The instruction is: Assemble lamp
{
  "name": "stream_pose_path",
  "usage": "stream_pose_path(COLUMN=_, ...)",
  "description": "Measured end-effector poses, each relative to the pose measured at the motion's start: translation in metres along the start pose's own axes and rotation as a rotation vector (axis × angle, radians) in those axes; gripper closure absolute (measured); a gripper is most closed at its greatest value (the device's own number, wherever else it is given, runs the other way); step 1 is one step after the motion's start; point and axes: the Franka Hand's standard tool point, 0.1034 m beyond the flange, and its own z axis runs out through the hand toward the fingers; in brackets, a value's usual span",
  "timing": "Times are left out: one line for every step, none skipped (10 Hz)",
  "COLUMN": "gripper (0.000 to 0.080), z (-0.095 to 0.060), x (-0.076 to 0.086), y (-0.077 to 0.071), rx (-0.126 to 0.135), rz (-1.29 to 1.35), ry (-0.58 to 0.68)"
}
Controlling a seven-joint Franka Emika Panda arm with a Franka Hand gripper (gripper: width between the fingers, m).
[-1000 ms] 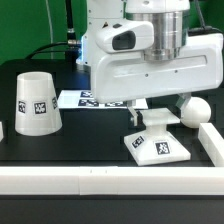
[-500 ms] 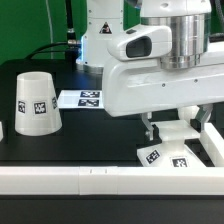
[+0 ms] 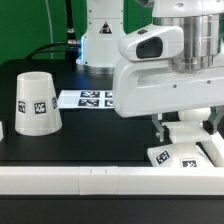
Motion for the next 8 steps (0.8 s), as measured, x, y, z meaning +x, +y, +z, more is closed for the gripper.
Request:
stream_pose_path(gripper=0.0263, z=0.0002, x=0.0005, y=-0.0031, rx=0.001, rz=-0.001, ry=-0.002)
stream_pose_path(gripper=0.0263, z=0.0001, x=0.0009, y=-0.004, rx=-0.002, rz=0.006, ry=-0.004)
stream_pose_path(gripper=0.0262, z=0.0, x=0.001, y=-0.0038, rx=-0.004, rz=0.007, ry=-0.005)
stream_pose_path(gripper=0.0262, z=0.0001, x=0.0008, y=-0.0037, rx=-0.003, rz=0.006, ry=-0.005)
stream_pose_path(gripper=0.024, z=0.0001, x=0.0008, y=-0.0037, rx=-0.003, rz=0.006, ry=-0.005)
stream_pose_path(gripper=0.024, z=0.0001, x=0.0008, y=-0.0039, rx=-0.003, rz=0.006, ry=-0.005)
stream_pose_path(gripper=0.0129, z=0.0002, x=0.0008, y=-0.0039, rx=-0.003, rz=0.006, ry=-0.005)
stream_pose_path(gripper=0.0129, z=0.0001, x=0.0008, y=-0.0039, rx=-0.003, rz=0.006, ry=-0.005)
